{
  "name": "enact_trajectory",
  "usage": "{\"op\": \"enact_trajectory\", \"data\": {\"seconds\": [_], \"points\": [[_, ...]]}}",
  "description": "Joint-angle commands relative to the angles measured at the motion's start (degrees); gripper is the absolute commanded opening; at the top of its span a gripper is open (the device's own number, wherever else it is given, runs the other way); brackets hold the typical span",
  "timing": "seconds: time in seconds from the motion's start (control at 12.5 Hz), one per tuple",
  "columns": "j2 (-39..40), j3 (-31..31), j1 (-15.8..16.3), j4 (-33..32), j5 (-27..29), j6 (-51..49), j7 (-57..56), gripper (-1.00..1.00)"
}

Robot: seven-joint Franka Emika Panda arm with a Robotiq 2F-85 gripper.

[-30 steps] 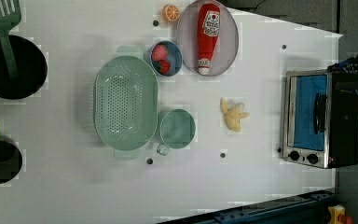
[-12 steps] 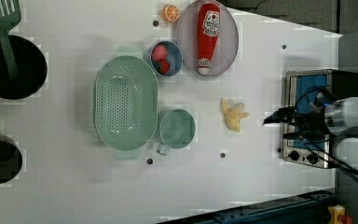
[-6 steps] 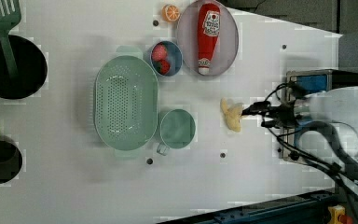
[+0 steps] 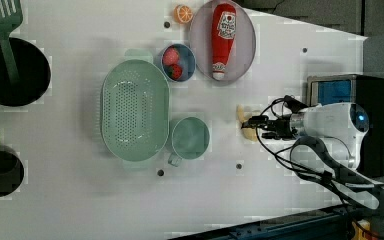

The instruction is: Pick Banana and place it in mug.

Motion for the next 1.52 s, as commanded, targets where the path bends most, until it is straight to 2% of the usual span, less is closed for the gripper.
{"op": "enact_trajectory", "data": {"seconds": [0.08, 0.32, 0.4, 0.8, 1.28, 1.52], "points": [[2.11, -0.57, -0.02, 0.71, -0.03, 7.0, -1.81, 1.0], [3.93, -0.09, -0.03, 0.07, -0.03, 8.95, -1.8, 1.0], [3.93, 0.01, -0.03, -0.06, -0.03, 9.17, -1.81, 0.92], [3.91, 0.09, -0.07, -0.17, -0.03, 9.85, -1.8, -0.25], [-0.33, 0.01, -0.26, 0.07, 0.11, 9.11, -1.73, -0.28], [-8.84, -0.61, -0.8, 1.61, 0.11, -2.93, -1.73, -0.28]]}}
